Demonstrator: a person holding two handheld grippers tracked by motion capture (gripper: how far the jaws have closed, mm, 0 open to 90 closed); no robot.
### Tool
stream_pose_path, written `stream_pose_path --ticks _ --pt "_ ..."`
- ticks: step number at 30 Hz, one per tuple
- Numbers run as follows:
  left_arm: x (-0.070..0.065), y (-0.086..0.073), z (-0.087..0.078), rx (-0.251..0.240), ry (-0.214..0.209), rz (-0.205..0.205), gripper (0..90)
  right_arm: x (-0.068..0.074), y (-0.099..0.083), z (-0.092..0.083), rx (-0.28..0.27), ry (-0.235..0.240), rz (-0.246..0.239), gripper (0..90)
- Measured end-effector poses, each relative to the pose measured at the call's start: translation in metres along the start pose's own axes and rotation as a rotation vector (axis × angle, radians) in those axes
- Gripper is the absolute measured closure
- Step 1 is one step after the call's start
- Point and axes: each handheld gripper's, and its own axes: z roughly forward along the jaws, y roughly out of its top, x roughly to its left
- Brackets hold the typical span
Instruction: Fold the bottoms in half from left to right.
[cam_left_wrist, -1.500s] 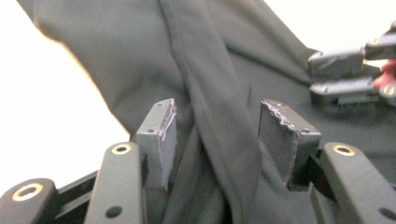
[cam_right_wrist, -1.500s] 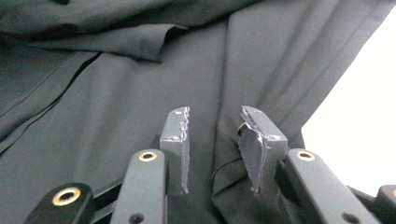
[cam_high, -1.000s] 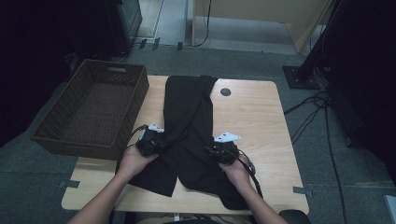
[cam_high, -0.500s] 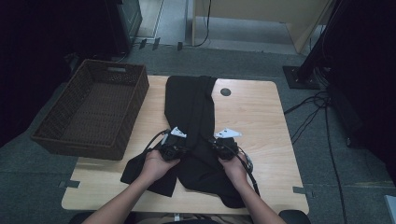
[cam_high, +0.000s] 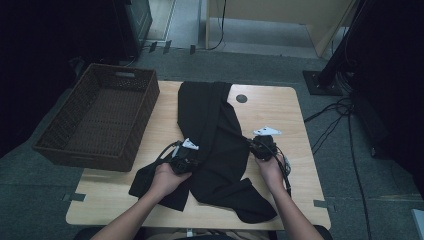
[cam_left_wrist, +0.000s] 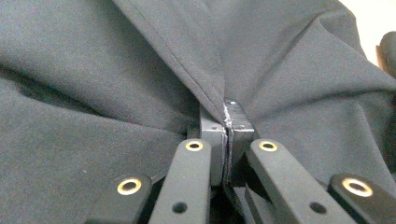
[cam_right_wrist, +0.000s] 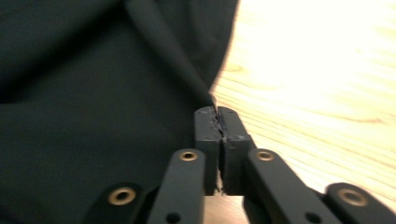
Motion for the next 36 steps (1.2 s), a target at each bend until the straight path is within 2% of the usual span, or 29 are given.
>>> stream_pose_path --ticks 2,5,6,8,9,11,13,17,20,21,23,24,25,27,29,31,34,36 --pt "0.001 0.0 -0.001 0.005 0.001 0.003 89.1 0.002 -0.001 -0.008 -0.05 0.038 0.035 80.7" --pt "0.001 0.0 -0.001 0.003 -0.003 -0.008 89.2 0.015 -0.001 -0.018 -0.091 0.083 0.011 84.6" --pt "0.001 0.0 -0.001 0.003 -0.003 -0.01 89.2 0.023 -0.002 -0.018 -0.087 0.122 0.0 84.7" --pt "0.002 0.0 -0.002 -0.001 -0.005 -0.014 89.4 0.036 -0.006 -0.016 -0.09 0.156 -0.025 84.2" --pt "0.002 0.002 -0.005 -0.015 -0.013 -0.029 89.4 0.043 -0.009 -0.013 -0.078 0.172 -0.039 84.1" --pt "0.003 0.005 -0.013 -0.042 -0.038 -0.05 89.6 0.055 -0.015 -0.006 -0.041 0.189 -0.065 84.1" --pt "0.0 0.011 -0.024 -0.072 -0.044 -0.043 89.6 0.063 -0.022 -0.002 -0.005 0.199 -0.083 84.2" --pt "-0.007 0.03 -0.046 -0.144 -0.081 -0.041 89.6 0.073 -0.033 -0.005 -0.016 0.21 -0.064 84.0" --pt "-0.018 0.043 -0.05 -0.191 -0.109 -0.034 89.5 0.088 -0.039 -0.008 -0.03 0.258 -0.05 83.7" --pt "-0.021 0.045 -0.048 -0.187 -0.11 -0.031 89.4 0.096 -0.04 -0.008 -0.026 0.29 -0.057 82.5" --pt "-0.03 0.047 -0.035 -0.148 -0.085 0.009 89.1 0.105 -0.039 -0.009 -0.004 0.331 -0.051 80.5" --pt "-0.031 0.046 -0.027 -0.12 -0.073 0.02 89.0 0.106 -0.037 -0.008 -0.002 0.328 -0.046 79.9" --pt "-0.031 0.042 -0.02 -0.106 -0.072 0.013 88.9 0.104 -0.036 -0.008 -0.002 0.316 -0.041 79.8" --pt "-0.029 0.035 -0.008 -0.084 -0.074 -0.008 88.6 0.093 -0.032 -0.009 -0.032 0.28 -0.027 78.2" --pt "-0.028 0.028 0.002 -0.064 -0.066 -0.018 87.9 0.08 -0.024 -0.011 -0.043 0.258 0.009 75.1" --pt "-0.03 0.024 0.009 -0.057 -0.066 -0.022 86.8 0.07 -0.016 -0.009 -0.063 0.227 0.025 72.0" --pt "-0.035 0.018 0.018 -0.035 -0.058 0.005 79.0 0.063 -0.001 -0.003 -0.095 0.215 0.051 63.4" --pt "-0.038 0.013 0.02 -0.036 -0.063 0.005 74.4 0.063 0.01 0.002 -0.119 0.22 0.065 58.7"
